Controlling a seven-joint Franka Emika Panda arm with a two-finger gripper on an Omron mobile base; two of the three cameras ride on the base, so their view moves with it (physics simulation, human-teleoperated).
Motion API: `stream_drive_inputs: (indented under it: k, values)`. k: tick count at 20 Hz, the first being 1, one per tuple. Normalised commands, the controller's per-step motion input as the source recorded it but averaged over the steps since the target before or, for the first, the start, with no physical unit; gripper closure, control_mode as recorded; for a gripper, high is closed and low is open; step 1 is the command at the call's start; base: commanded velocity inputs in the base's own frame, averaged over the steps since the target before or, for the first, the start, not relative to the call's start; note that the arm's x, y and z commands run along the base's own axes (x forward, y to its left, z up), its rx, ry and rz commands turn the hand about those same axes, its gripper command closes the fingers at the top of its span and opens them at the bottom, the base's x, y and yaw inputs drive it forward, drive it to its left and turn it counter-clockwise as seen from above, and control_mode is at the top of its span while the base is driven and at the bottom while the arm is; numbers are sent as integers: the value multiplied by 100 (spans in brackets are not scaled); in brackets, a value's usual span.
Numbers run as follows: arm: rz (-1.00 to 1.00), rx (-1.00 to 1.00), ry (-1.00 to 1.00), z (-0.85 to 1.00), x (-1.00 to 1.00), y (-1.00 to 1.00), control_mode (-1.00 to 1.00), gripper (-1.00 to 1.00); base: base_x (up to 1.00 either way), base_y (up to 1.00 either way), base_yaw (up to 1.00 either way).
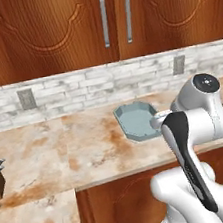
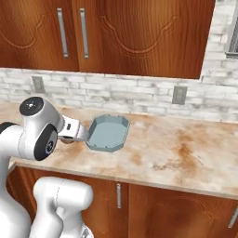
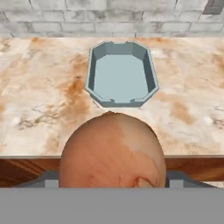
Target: Place one onion and one fish in each tupperware on the nearby counter, to pack two identical lunches.
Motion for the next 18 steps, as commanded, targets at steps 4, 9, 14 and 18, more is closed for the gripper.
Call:
stream_drive_inputs:
  k: [4, 9, 14, 18]
  values:
    - [0, 0, 0, 0, 0, 0, 100, 100, 78, 49, 0]
    - [-1, -2, 0, -24, 17, -39, -100, 100, 9, 0, 0]
    - [0, 0, 0, -19, 21, -92, -100, 100, 0, 0, 0]
    - [6, 6, 0, -23, 60, -42, -100, 100, 0, 0, 0]
